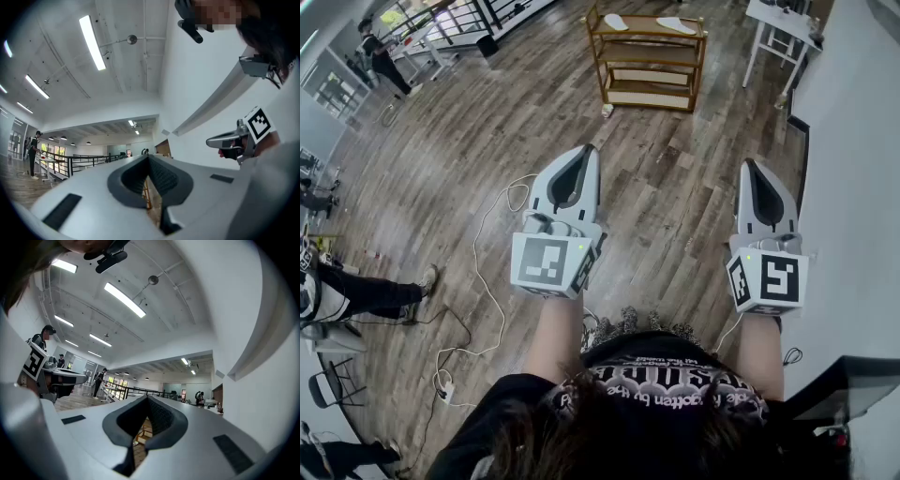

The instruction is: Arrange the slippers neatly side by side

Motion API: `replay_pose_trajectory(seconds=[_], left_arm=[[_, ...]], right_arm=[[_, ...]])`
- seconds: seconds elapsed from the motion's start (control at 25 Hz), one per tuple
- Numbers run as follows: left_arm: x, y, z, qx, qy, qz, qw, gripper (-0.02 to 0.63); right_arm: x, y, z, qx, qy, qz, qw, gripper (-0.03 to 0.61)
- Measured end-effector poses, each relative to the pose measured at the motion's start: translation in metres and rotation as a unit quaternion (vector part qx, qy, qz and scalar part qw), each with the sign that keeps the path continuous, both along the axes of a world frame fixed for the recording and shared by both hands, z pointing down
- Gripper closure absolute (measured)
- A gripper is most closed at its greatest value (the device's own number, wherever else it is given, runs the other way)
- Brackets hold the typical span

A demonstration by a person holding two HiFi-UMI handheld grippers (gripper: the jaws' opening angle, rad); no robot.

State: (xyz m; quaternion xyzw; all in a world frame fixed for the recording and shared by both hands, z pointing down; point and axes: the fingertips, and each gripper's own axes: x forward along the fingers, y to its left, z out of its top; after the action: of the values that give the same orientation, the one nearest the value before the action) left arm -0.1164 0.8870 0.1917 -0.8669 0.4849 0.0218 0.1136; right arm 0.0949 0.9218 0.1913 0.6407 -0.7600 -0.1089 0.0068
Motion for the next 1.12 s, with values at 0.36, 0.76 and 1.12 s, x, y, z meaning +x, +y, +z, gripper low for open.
replay_pose_trajectory(seconds=[0.36, 0.76, 1.12], left_arm=[[0.008, -0.003, 0.007, -0.007, 0.0, 0.002, 1.0, 0.622], [0.022, 0.004, 0.009, -0.007, 0.06, 0.06, 0.9964, 0.621], [0.034, 0.016, 0.02, -0.023, 0.076, 0.092, 0.9926, 0.621]], right_arm=[[0.006, -0.005, 0.006, -0.004, -0.001, -0.004, 1.0, 0.58], [0.018, -0.006, 0.018, -0.019, -0.025, -0.037, 0.999, 0.58], [0.033, -0.008, 0.028, -0.018, -0.025, -0.063, 0.998, 0.58]])
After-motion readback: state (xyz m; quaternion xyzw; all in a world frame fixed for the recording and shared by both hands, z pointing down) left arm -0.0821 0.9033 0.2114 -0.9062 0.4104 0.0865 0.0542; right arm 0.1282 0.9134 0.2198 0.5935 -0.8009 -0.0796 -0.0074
